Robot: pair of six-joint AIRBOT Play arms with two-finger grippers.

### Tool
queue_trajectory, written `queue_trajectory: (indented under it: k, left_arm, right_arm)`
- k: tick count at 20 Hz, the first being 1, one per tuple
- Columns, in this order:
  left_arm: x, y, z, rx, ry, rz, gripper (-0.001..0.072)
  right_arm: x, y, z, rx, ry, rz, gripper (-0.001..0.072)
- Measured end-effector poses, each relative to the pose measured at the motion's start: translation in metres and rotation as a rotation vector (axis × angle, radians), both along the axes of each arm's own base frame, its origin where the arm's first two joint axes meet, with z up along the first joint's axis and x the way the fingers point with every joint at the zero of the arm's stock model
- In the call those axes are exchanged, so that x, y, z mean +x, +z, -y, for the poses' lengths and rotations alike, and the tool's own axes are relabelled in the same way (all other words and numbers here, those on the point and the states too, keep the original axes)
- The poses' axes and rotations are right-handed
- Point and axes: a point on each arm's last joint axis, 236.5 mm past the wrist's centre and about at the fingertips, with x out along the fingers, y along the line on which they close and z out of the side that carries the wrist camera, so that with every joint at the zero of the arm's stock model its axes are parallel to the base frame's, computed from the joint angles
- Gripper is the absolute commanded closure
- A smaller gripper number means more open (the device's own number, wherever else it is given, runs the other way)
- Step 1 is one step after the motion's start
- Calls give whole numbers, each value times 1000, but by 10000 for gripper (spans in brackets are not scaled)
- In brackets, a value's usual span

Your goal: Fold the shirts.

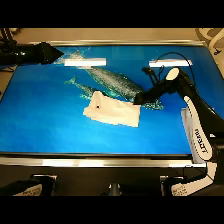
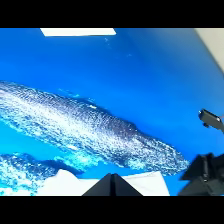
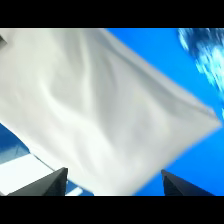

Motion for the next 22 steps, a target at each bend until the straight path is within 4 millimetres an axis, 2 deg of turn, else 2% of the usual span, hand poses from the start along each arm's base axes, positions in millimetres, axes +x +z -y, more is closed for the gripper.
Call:
queue_trajectory:
  k: [2, 3, 6, 7, 8, 9, 10, 12, 14, 16, 18, 19, 22]
  left_arm:
    - [0, -2, -2, 15, 3, -3, 682]
    - [0, -3, -3, 20, 2, -5, 682]
    - [-3, -7, -3, 30, -4, -18, 681]
    - [-4, -8, -3, 34, -7, -23, 682]
    - [-4, -8, -3, 35, -8, -24, 681]
    - [-5, -9, -3, 35, -9, -26, 681]
    - [-5, -9, -3, 37, -9, -28, 681]
    - [-5, -10, -3, 39, -10, -30, 682]
    - [-5, -10, -3, 40, -11, -31, 681]
    - [-5, -10, -3, 40, -11, -31, 682]
    - [-5, -10, -3, 40, -10, -31, 681]
    - [-5, -10, -3, 40, -10, -30, 681]
    - [-5, -10, -3, 40, -10, -30, 681]
  right_arm:
    - [-16, -21, 21, -42, -42, -75, 39]
    - [-23, -32, 23, -40, -63, -107, 40]
    - [-28, -53, 10, 32, -145, -148, 46]
    - [-27, -59, 3, 56, -167, -157, 113]
    - [-27, -64, -6, 80, -181, -167, 233]
    - [-31, -69, -14, 96, -182, -187, 549]
    - [-30, -70, -20, 117, -193, -192, 695]
    - [-21, -67, -25, 157, -202, -166, 695]
    - [3, -39, -22, 239, -212, -79, 695]
    - [32, 2, 4, 286, -231, 36, 694]
    - [54, 51, 47, 309, -279, 153, 694]
    - [60, 73, 76, 303, -316, 202, 694]
    - [57, 120, 162, 269, -443, 289, 694]
